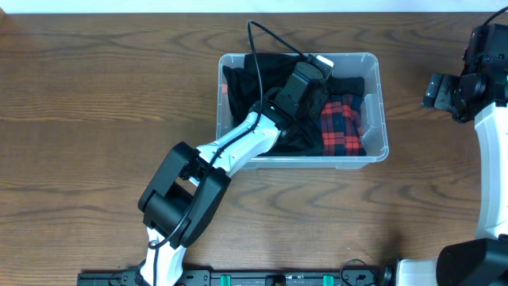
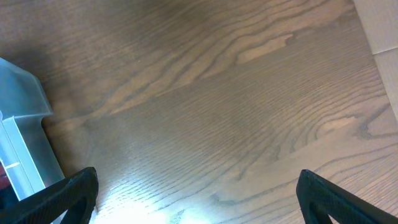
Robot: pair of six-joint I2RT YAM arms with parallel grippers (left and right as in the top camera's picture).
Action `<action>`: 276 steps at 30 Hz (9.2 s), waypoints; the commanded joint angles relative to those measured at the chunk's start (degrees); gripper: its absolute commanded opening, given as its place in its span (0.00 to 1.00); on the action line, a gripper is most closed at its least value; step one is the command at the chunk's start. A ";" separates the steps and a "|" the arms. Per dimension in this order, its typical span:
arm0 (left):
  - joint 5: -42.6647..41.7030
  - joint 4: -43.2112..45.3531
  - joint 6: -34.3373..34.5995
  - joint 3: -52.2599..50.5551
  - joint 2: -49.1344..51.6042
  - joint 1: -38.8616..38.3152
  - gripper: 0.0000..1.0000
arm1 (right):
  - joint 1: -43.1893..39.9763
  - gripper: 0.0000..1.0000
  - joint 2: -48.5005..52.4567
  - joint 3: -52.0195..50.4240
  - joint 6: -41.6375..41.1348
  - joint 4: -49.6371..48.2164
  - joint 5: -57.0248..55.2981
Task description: Pack container
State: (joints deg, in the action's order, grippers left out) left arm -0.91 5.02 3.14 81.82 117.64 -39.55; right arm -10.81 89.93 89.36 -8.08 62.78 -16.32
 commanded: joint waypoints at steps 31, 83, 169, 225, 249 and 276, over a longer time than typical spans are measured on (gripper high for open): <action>7.17 -2.43 -3.74 -0.22 -8.68 11.13 0.11 | -0.37 0.99 -0.52 -0.20 -0.02 0.02 -0.61; 3.58 -2.73 -2.60 -0.59 -11.54 7.28 0.17 | -0.37 0.99 -0.52 -0.20 -0.02 0.02 -0.61; -5.09 -41.68 -1.57 -3.26 -13.29 -1.66 0.16 | -0.37 0.99 -0.52 -0.20 -0.02 0.02 -0.61; 11.04 -43.58 1.86 0.42 -34.38 42.91 0.98 | -0.37 0.99 -0.52 -0.20 -0.02 0.02 -0.61; 11.04 -43.58 1.86 0.42 -34.38 42.91 0.98 | -0.35 0.99 -0.52 -0.20 -0.02 0.02 -0.59; 11.04 -43.58 1.86 0.42 -34.38 42.91 0.98 | 31.78 0.99 -24.06 -0.24 0.07 -0.13 -0.87</action>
State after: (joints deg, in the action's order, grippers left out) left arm 9.45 -38.57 4.49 81.47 83.50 3.18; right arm 20.29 70.02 89.19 -8.05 62.78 -16.29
